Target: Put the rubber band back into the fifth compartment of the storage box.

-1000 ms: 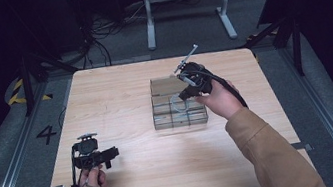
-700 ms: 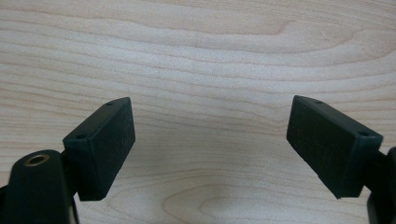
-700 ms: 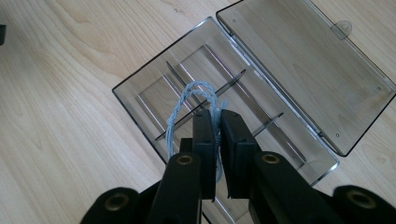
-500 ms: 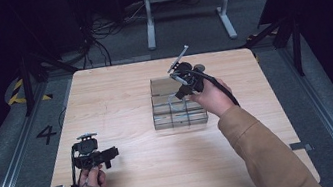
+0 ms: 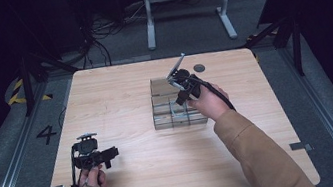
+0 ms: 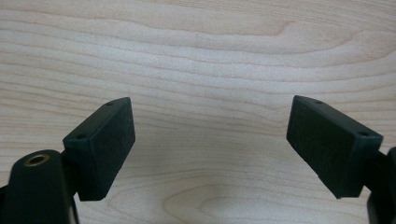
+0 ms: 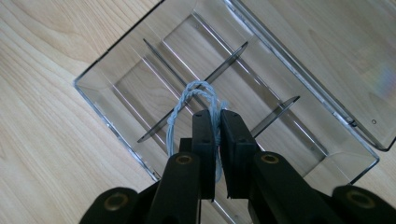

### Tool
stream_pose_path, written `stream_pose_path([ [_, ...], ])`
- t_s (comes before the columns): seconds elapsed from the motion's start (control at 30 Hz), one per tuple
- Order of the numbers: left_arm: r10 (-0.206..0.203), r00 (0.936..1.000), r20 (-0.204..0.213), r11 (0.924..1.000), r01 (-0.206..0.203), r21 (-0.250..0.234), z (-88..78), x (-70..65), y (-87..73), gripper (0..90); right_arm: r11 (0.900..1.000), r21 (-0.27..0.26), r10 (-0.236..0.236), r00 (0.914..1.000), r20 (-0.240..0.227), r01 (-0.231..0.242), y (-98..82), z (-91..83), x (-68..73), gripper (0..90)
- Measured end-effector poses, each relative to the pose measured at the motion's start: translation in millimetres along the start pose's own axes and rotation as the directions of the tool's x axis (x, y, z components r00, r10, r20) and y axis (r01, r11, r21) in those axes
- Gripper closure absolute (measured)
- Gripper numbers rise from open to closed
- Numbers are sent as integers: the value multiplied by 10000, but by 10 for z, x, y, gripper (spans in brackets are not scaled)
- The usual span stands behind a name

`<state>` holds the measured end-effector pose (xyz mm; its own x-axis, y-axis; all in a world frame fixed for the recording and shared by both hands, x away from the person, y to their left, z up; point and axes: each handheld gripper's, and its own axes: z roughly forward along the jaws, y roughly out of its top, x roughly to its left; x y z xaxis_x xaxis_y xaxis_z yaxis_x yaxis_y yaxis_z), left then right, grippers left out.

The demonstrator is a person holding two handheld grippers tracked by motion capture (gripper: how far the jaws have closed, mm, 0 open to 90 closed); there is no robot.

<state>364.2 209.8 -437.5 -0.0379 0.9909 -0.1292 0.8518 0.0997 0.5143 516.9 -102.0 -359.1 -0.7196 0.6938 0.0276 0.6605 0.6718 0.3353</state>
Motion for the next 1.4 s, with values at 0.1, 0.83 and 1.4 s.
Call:
stream_pose_path([
  [0.1,-5,10000,-17,10000,5,14,2,1,0,161,9999,143,-33,10000,89,32,-10,41,-5,852],
  [0.83,-1,10000,-12,10000,1,6,0,0,-1,161,9976,693,99,9998,-177,-86,-101,271,9,851],
  [1.4,4,10000,-10,10000,-4,0,2,0,0,161,9964,844,-34,9996,-268,56,-139,432,37,848],
])
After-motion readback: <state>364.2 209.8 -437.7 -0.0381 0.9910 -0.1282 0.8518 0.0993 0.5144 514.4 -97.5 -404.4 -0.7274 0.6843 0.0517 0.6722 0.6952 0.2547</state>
